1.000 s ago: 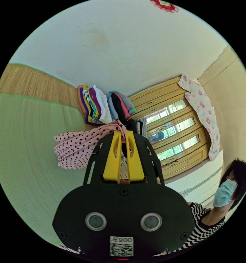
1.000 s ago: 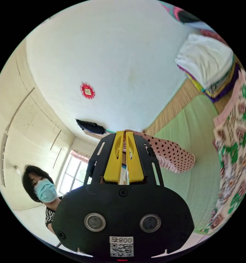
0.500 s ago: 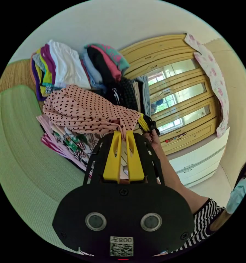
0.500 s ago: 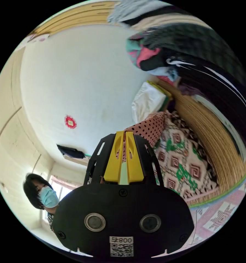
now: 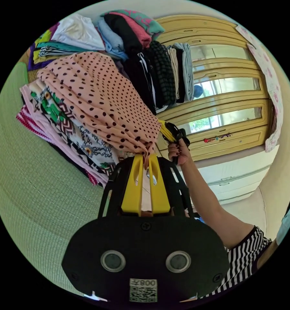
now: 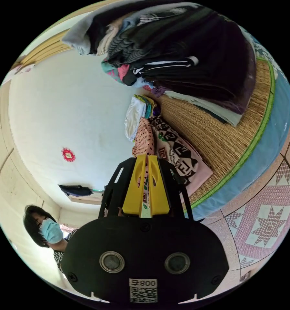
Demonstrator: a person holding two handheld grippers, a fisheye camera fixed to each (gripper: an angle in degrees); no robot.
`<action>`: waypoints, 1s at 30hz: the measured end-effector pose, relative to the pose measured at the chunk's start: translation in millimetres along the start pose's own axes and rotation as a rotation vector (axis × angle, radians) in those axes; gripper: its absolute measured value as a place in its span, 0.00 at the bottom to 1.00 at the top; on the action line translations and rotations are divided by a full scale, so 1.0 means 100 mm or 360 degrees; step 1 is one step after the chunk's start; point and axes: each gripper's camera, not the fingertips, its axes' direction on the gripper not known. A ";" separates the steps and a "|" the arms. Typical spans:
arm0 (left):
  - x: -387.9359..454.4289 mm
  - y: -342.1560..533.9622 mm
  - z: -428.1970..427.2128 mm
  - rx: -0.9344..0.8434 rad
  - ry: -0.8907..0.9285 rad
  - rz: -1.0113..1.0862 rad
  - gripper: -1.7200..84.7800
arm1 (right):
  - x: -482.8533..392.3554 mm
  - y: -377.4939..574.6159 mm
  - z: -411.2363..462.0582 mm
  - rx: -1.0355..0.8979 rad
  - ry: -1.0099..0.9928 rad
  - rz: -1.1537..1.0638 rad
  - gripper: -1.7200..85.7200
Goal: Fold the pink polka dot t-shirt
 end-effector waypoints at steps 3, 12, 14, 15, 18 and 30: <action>-0.32 0.03 0.16 -0.0017 0.0003 -0.0052 0.06 | 0.07 0.04 -0.05 0.0016 0.0016 0.0036 0.03; -1.07 0.07 0.38 -0.0027 0.0026 -0.0152 0.06 | 0.03 0.11 -0.15 -0.0002 0.0102 0.0043 0.03; -1.25 0.09 0.41 -0.0034 0.0008 -0.0186 0.06 | 0.07 0.16 -0.15 0.0004 0.0106 0.0063 0.03; -1.30 0.10 0.41 -0.0029 0.0016 -0.0197 0.06 | 0.08 0.18 -0.14 0.0006 0.0105 0.0066 0.03; -1.47 0.14 0.39 -0.0020 0.0040 -0.0206 0.06 | 0.14 0.27 -0.11 0.0036 0.0074 0.0087 0.03; -1.84 0.68 0.04 0.0019 0.0188 -0.0276 0.04 | -0.43 1.18 0.04 0.0360 0.0211 -0.0230 0.02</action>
